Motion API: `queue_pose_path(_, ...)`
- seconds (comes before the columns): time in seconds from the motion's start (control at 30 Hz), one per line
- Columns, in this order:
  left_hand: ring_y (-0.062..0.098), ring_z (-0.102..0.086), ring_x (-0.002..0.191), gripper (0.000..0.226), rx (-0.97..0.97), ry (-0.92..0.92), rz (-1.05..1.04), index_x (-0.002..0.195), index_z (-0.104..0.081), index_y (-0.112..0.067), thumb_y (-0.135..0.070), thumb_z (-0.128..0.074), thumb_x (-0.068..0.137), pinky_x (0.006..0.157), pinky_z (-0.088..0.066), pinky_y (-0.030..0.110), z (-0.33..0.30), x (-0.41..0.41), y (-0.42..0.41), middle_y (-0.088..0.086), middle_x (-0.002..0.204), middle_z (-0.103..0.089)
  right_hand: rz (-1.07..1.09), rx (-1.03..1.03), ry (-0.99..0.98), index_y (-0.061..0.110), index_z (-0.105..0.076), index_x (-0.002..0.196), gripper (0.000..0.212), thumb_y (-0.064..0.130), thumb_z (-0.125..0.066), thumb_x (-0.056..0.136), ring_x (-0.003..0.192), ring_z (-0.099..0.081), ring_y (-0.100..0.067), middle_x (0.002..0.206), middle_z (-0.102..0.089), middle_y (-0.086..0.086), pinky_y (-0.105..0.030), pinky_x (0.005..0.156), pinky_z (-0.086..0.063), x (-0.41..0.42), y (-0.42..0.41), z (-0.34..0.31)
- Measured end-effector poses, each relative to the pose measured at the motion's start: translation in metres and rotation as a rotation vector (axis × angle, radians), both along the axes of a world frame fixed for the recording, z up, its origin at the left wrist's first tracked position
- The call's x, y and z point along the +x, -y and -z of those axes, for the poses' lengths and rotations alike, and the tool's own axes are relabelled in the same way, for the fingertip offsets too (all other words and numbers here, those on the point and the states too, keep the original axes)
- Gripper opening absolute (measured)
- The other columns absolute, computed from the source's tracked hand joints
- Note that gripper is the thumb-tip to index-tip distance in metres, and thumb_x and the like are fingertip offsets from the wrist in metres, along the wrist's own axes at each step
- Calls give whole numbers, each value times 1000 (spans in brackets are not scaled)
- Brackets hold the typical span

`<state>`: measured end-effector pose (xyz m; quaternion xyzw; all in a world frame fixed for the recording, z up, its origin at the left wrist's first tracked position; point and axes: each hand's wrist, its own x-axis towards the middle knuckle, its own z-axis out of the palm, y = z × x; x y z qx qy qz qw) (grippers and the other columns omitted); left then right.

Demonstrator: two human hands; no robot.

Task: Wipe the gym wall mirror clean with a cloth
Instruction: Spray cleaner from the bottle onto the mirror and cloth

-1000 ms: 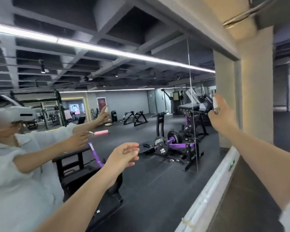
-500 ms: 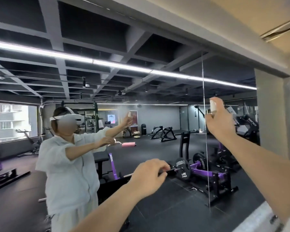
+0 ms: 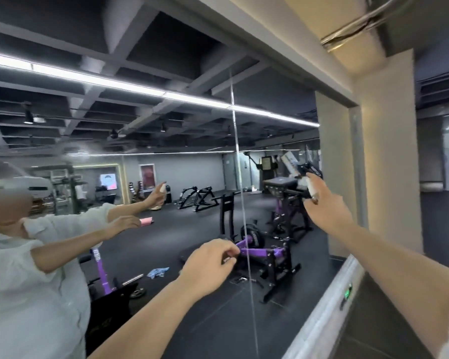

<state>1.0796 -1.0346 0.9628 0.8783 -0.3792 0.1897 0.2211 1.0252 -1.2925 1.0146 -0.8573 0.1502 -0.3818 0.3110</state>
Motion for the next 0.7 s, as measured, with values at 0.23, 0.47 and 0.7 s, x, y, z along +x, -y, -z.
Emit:
queue_pose_path(0.23, 5, -52, 108, 25, -46, 172, -17, 115, -63, -29, -22, -51, 94, 88, -37, 17, -6, 98, 85, -17, 112, -59, 87, -2, 41, 38, -18, 148, 64, 9, -41, 96, 62, -57, -29, 90, -62, -14, -39, 58, -50, 61, 96, -21)
queue_pose_path(0.47, 13, -60, 101, 29, 159, 342, -102, 101, -70, -30, -26, -74, 72, 86, -46, 27, 11, 173, 135, -14, 103, -63, 99, 11, 121, 35, -21, 150, 61, 10, -41, 98, 57, -53, -23, 76, -53, -5, -31, 52, -42, 127, 183, -22)
queue_pose_path(0.7, 36, -60, 114, 78, 390, 578, -438, 106, -74, -17, -19, -90, 29, 100, -37, 49, -5, 249, 200, 17, 125, -62, -32, 15, 287, 31, -26, 145, 57, 8, -44, 96, 56, -47, -16, 77, -48, -4, -27, 49, -41, 229, 287, -55)
